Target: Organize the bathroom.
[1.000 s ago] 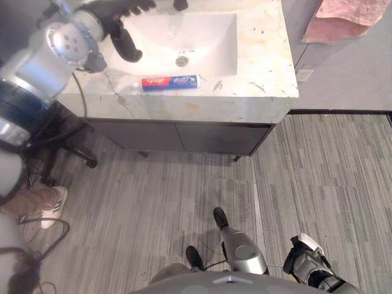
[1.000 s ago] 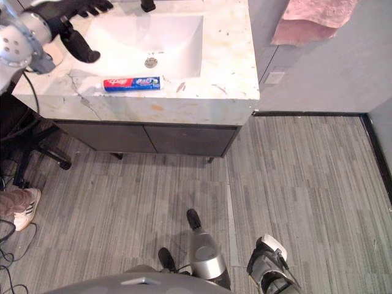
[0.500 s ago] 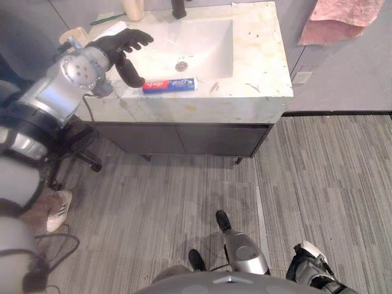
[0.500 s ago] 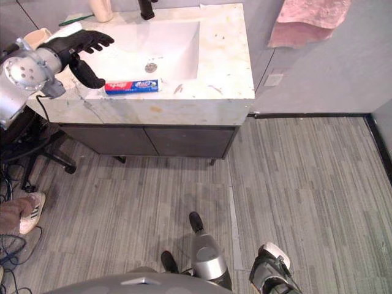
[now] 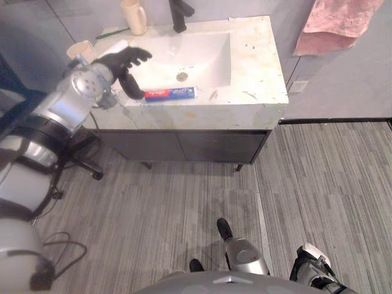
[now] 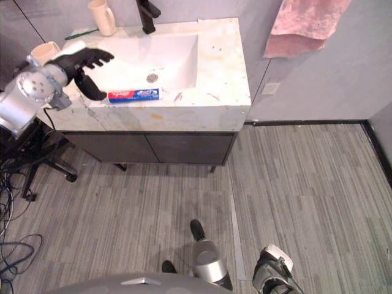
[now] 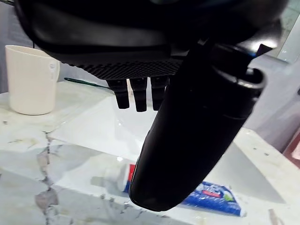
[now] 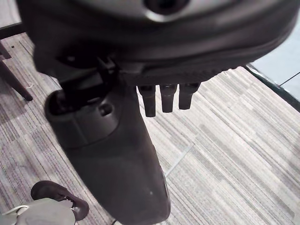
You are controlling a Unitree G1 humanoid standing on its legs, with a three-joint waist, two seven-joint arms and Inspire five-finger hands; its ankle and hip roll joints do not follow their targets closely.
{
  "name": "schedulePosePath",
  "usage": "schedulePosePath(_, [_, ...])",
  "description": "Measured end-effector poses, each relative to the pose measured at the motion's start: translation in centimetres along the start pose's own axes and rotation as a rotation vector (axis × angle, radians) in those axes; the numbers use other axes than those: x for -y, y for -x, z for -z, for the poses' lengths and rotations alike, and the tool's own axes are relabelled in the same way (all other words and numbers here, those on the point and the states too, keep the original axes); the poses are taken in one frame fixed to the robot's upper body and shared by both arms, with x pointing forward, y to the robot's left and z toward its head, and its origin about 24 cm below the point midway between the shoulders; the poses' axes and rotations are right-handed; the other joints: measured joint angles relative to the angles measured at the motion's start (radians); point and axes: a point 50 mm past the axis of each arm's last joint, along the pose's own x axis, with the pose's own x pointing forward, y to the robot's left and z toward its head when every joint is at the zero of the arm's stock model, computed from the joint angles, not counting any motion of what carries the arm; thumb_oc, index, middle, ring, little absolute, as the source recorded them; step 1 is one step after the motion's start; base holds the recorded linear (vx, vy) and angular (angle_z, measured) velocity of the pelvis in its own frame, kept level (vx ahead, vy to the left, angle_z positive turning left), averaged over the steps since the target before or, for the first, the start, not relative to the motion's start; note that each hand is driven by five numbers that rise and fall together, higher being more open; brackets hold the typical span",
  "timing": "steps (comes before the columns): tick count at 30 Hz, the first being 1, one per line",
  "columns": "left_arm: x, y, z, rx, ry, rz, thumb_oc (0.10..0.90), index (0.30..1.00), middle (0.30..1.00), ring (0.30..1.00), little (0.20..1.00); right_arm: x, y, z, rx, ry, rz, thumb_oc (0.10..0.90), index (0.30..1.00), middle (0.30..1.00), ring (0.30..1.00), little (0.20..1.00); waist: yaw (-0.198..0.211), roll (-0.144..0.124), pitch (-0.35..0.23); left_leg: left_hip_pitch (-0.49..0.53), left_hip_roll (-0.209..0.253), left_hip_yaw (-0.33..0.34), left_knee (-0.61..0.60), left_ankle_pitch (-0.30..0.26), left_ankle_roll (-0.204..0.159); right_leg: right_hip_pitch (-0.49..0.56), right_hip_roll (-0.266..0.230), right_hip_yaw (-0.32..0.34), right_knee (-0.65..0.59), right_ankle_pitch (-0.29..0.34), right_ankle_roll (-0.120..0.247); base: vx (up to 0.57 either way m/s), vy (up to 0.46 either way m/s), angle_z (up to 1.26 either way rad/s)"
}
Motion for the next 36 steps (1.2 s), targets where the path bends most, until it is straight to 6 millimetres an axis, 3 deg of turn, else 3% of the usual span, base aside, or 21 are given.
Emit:
schedulePosePath(10, [2.2, 0.4, 3.8, -0.124, 0.000, 0.023, 0.800, 0.900, 0.900, 0.900, 0.900, -0.6, 0.1, 0.7, -0.016, 0.039, -0.007, 0.800, 0.900, 0.900, 0.900, 0.900, 0.003, 0.001, -0.001, 0.000, 0.002, 0.002, 0.000, 0.000, 0.000, 0.001, 0.001, 0.000, -0.004, 0.001, 0.000, 0.00, -0.003, 0.00])
schedulePosePath(18, [3.4, 0.4, 4.0, -0.112, 0.021, 0.011, 0.800, 0.900, 0.900, 0.900, 0.900, -0.8, 0.2, 1.0, -0.024, 0.044, -0.014, 0.800, 0.900, 0.900, 0.900, 0.900, 0.004, 0.001, -0.001, -0.001, 0.003, 0.002, 0.000, 0.000, 0.000, 0.001, 0.001, -0.001, -0.005, 0.001, 0.000, 0.00, 0.000, 0.00])
schedulePosePath(23, [3.7, 0.3, 3.3, -0.080, -0.002, 0.017, 0.800, 0.900, 0.900, 0.900, 0.900, -1.0, 0.2, 1.2, -0.028, 0.046, -0.018, 0.800, 0.900, 0.900, 0.900, 0.900, 0.003, 0.001, -0.001, -0.007, 0.002, 0.003, 0.000, 0.000, 0.000, -0.006, 0.001, 0.000, -0.005, 0.001, 0.000, 0.00, 0.000, 0.00])
schedulePosePath(30, [4.4, 0.0, 0.6, 0.036, -0.002, 0.033, 0.800, 0.900, 0.900, 0.900, 0.900, -1.1, 0.3, 1.1, -0.026, 0.049, -0.020, 0.800, 0.900, 0.900, 0.900, 0.900, -0.001, 0.001, -0.001, -0.005, 0.005, 0.007, 0.000, 0.000, -0.001, -0.005, 0.006, 0.003, -0.006, 0.000, 0.000, 0.01, -0.001, -0.01])
schedulePosePath(36, [4.7, -0.1, 0.2, 0.047, 0.001, 0.039, 0.800, 0.900, 0.900, 0.900, 0.900, -1.5, 0.4, 0.8, -0.019, 0.045, -0.029, 0.800, 0.900, 0.900, 0.900, 0.900, -0.002, 0.001, -0.001, -0.003, 0.010, 0.013, 0.000, 0.000, -0.001, -0.005, 0.011, 0.010, -0.006, 0.000, 0.000, 0.01, -0.002, -0.03])
